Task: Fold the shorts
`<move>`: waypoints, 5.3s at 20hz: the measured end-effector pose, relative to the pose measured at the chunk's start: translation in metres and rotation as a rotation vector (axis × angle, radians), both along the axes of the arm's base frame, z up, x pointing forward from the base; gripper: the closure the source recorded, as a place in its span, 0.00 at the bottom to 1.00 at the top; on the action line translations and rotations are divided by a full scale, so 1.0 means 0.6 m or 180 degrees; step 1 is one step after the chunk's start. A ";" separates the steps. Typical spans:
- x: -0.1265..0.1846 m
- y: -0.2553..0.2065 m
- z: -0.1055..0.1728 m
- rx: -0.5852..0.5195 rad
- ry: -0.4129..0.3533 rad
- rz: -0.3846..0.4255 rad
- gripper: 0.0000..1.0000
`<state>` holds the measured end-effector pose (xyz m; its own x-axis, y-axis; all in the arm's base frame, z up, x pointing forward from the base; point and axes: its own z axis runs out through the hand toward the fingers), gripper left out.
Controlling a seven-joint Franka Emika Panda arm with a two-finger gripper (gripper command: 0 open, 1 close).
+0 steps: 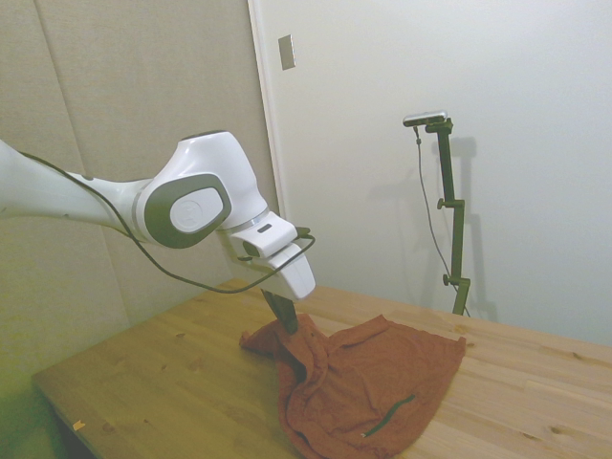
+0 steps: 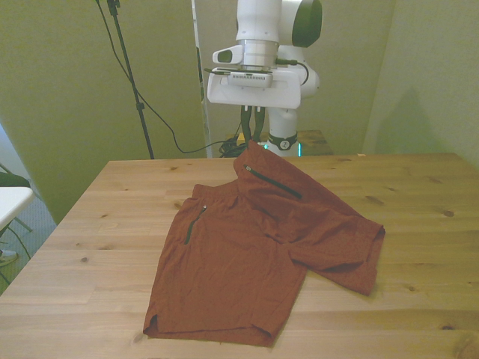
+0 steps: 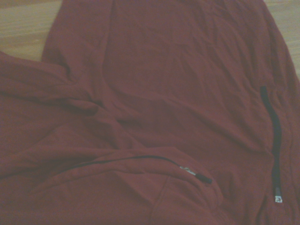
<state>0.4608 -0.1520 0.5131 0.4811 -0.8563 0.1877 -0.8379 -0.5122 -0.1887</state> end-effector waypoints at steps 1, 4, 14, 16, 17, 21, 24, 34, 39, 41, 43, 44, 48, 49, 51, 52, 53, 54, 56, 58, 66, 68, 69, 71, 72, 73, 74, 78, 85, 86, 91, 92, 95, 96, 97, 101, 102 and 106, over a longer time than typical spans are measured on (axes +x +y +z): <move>-0.005 -0.016 -0.004 0.0081 0.0016 -0.0017 1.00; -0.023 -0.075 -0.044 0.0412 0.0080 -0.0109 1.00; -0.044 -0.278 -0.239 0.1008 0.0243 -0.0281 0.00; -0.032 -0.287 -0.248 0.0980 0.0272 -0.0290 0.00; -0.029 -0.290 -0.249 0.0973 0.0276 -0.0293 0.00; -0.024 -0.292 -0.260 0.0976 0.0314 -0.0297 0.00; -0.022 -0.292 -0.259 0.0972 0.0313 -0.0293 0.00; -0.005 -0.100 -0.133 -0.0430 0.0501 -0.0149 0.00; 0.013 0.122 -0.186 -0.1279 0.0568 0.0403 0.00; 0.031 0.187 -0.214 -0.1581 0.0517 0.0683 0.00; 0.049 0.227 -0.238 -0.1888 0.0429 0.0954 0.00; 0.054 0.249 -0.250 -0.2036 0.0384 0.1080 0.00; 0.039 0.372 -0.276 -0.2502 0.0057 0.1617 0.00; 0.030 0.397 -0.276 -0.2580 -0.0029 0.1726 0.00; 0.008 0.429 -0.277 -0.2626 -0.0083 0.1855 0.00; -0.003 0.436 -0.280 -0.2643 -0.0077 0.1891 0.00; -0.012 0.439 -0.283 -0.2658 -0.0056 0.1914 0.00; -0.021 0.442 -0.289 -0.2663 -0.0031 0.1936 0.00; -0.034 0.446 -0.298 -0.2663 -0.0002 0.1979 0.00; -0.041 0.451 -0.302 -0.2661 0.0009 0.2008 0.00; -0.034 0.442 -0.319 -0.2593 0.0038 0.1997 0.00; -0.028 0.445 -0.319 -0.2584 -0.0004 0.1987 0.00; -0.024 0.447 -0.319 -0.2580 -0.0017 0.1986 0.00; -0.016 0.448 -0.320 -0.2587 -0.0032 0.1985 0.00; -0.012 0.446 -0.320 -0.2582 -0.0036 0.1973 0.00; -0.006 0.442 -0.320 -0.2570 -0.0047 0.1960 0.00; 0.003 0.435 -0.320 -0.2561 -0.0066 0.1943 0.00; 0.037 0.410 -0.323 -0.2562 -0.0103 0.1868 0.00; 0.058 0.398 -0.325 -0.2543 -0.0148 0.1749 1.00; 0.061 0.396 -0.326 -0.2540 -0.0176 0.1739 1.00; 0.069 0.396 -0.330 -0.2526 -0.0223 0.1727 1.00; 0.069 0.396 -0.331 -0.2517 -0.0225 0.1725 1.00; 0.069 0.399 -0.336 -0.2483 -0.0237 0.1720 1.00; 0.069 0.400 -0.337 -0.2475 -0.0238 0.1722 1.00; 0.069 0.401 -0.339 -0.2468 -0.0239 0.1726 1.00; 0.070 0.404 -0.344 -0.2437 -0.0242 0.1746 1.00; 0.070 0.405 -0.346 -0.2432 -0.0241 0.1749 1.00; 0.074 0.406 -0.352 -0.2420 -0.0229 0.1749 1.00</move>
